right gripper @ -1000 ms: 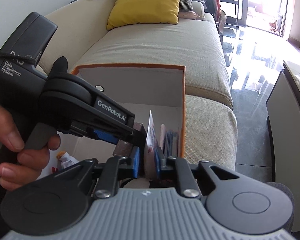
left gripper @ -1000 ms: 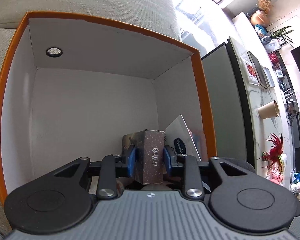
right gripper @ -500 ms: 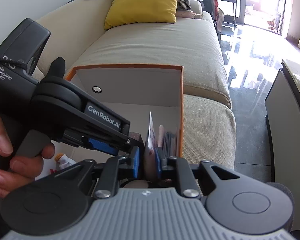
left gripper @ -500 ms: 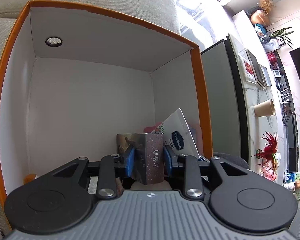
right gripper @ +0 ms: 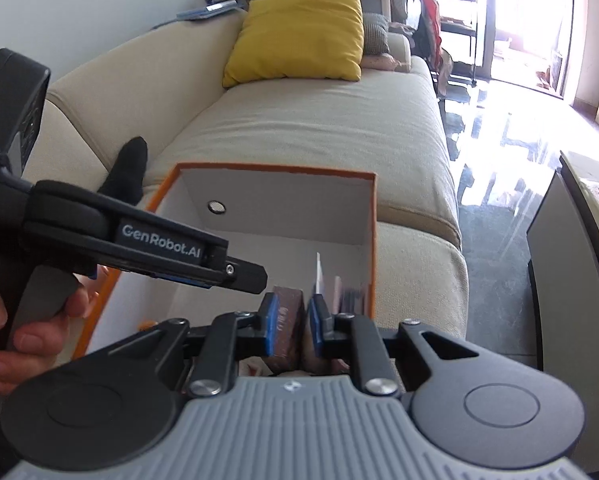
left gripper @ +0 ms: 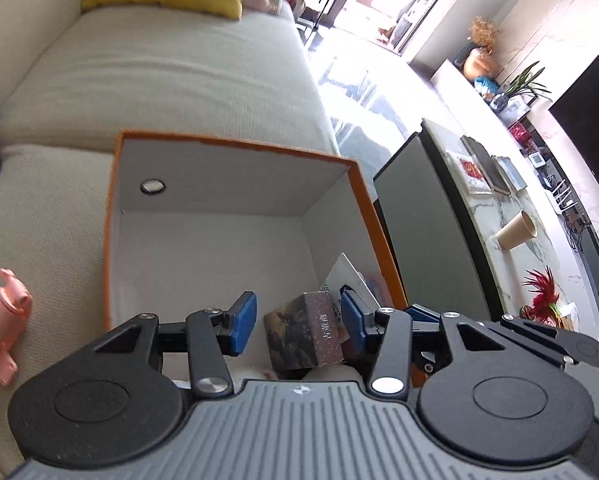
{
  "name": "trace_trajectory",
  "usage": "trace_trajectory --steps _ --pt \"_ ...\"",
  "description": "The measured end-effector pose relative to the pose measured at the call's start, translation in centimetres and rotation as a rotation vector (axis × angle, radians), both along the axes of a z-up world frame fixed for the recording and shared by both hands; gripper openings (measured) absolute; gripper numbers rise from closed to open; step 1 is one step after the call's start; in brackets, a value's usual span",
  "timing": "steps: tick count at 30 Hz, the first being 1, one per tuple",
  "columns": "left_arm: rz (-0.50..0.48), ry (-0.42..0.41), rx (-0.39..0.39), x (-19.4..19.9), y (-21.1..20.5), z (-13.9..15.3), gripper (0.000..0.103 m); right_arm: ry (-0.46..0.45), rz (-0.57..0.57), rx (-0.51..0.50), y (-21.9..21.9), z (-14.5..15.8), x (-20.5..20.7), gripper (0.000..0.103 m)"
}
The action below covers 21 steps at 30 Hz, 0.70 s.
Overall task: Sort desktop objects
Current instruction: 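Grasp the yellow tape measure with the left gripper while the right gripper grasps the round compact mirror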
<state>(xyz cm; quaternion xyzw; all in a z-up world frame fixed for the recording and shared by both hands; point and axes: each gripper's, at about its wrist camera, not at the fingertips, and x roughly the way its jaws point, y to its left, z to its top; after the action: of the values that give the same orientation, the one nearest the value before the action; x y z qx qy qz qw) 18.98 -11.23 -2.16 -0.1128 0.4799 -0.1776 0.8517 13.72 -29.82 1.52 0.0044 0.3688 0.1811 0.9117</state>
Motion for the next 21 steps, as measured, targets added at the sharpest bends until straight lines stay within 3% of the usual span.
trace_trajectory --steps 4,9,15,21 --pt "-0.009 -0.096 0.059 -2.5 3.4 2.4 0.054 -0.088 0.119 0.090 2.1 1.3 -1.0 0.032" --pt "-0.035 -0.125 0.211 -5.3 8.7 3.8 0.054 -0.012 0.254 0.069 7.8 2.1 -1.0 0.033" --pt "0.002 0.032 0.370 -8.3 15.2 1.4 0.054 0.168 0.435 0.052 16.3 0.2 -1.5 0.037" --pt "0.020 0.209 0.451 -9.9 19.2 -2.7 0.054 0.380 0.559 -0.052 23.6 -5.3 -3.4 0.046"
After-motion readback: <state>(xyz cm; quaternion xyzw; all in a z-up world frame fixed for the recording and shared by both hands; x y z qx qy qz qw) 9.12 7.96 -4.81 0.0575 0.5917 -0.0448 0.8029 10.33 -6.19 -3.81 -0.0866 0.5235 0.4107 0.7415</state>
